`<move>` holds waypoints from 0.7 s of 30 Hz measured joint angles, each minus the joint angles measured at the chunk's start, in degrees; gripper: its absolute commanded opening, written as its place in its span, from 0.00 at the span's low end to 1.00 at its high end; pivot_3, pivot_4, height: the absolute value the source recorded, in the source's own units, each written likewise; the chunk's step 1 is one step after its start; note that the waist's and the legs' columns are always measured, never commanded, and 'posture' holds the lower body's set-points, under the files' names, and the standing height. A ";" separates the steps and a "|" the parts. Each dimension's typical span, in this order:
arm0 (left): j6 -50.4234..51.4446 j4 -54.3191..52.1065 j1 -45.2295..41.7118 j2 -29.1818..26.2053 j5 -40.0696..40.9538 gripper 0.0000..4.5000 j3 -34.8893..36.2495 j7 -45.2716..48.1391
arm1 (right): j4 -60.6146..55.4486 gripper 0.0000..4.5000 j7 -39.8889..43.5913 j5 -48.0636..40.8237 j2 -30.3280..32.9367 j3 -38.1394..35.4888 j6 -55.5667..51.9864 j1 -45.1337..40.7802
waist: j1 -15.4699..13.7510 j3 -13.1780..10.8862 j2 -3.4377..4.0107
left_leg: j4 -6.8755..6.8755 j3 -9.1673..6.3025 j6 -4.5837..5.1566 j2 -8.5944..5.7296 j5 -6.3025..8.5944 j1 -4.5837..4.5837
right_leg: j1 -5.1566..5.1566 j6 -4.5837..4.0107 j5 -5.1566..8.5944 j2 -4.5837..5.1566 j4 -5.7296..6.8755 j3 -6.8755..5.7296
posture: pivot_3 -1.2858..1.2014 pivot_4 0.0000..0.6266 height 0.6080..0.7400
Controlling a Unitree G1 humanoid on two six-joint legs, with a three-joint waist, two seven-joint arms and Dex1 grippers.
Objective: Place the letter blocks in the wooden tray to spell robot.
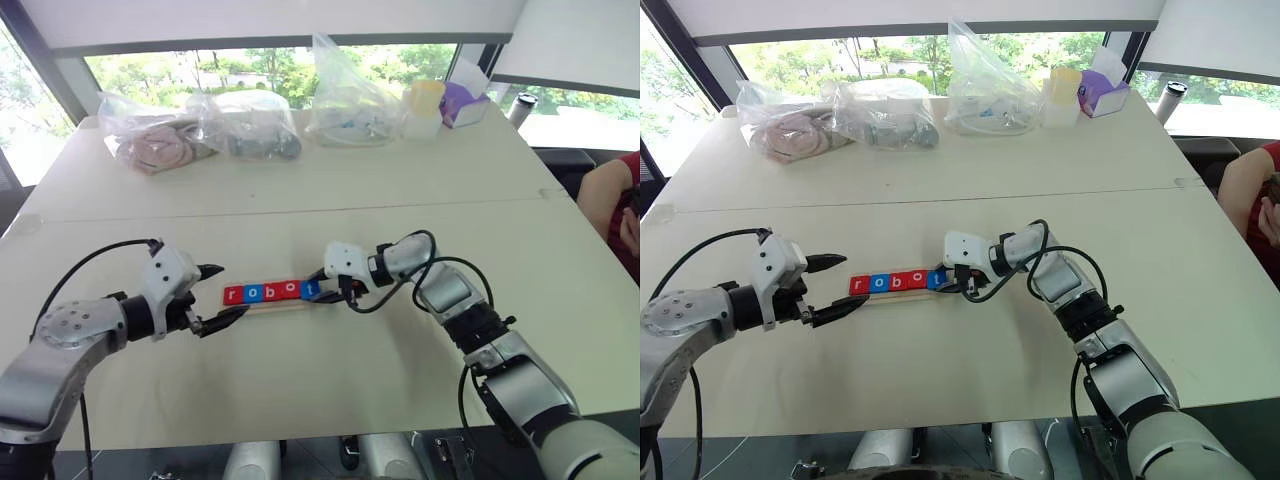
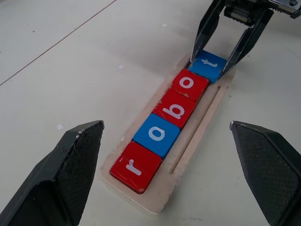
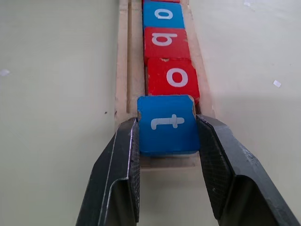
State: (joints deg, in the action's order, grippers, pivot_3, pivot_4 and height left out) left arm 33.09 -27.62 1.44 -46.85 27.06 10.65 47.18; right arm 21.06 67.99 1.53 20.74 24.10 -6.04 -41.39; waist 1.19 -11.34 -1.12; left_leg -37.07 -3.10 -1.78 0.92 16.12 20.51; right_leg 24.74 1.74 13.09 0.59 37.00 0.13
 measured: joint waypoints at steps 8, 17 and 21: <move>-0.94 0.46 0.00 0.35 -0.78 1.00 -0.35 -0.28 | 1.81 0.26 -0.67 0.02 -0.68 -0.13 0.39 -0.75 | 0.03 0.00 0.00 | 0.00 0.00 0.00 0.01 0.00 -0.02 | 0.00 0.00 0.00 -0.01 0.00 0.00 | 0.52 0.24 1.00; -1.17 0.63 -0.07 0.87 -1.59 1.00 -0.65 -0.79 | 2.30 0.79 -1.07 -0.09 -1.21 -0.31 0.23 -0.84 | 0.05 0.00 0.00 | 0.01 -0.01 0.00 0.01 0.00 -0.01 | 0.00 0.00 0.00 -0.01 0.01 0.00 | 0.52 0.24 1.00; -1.23 0.73 -0.10 0.89 -1.62 1.00 -0.70 -0.99 | 2.29 0.99 -2.89 -0.50 -2.22 -1.32 -1.48 -0.84 | 0.00 0.00 0.00 | 0.01 -0.01 0.00 0.01 0.00 0.01 | 0.00 0.00 0.00 0.00 0.00 0.00 | 0.52 0.24 1.00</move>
State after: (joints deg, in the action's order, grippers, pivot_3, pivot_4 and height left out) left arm 31.87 -26.89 1.35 -45.95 25.44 9.95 46.19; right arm 23.35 65.10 1.03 18.53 22.78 -7.53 -42.23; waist 1.20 -11.34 -1.12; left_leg -37.06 -3.11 -1.78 0.93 16.12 20.52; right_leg 24.74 1.74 13.09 0.59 37.00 0.13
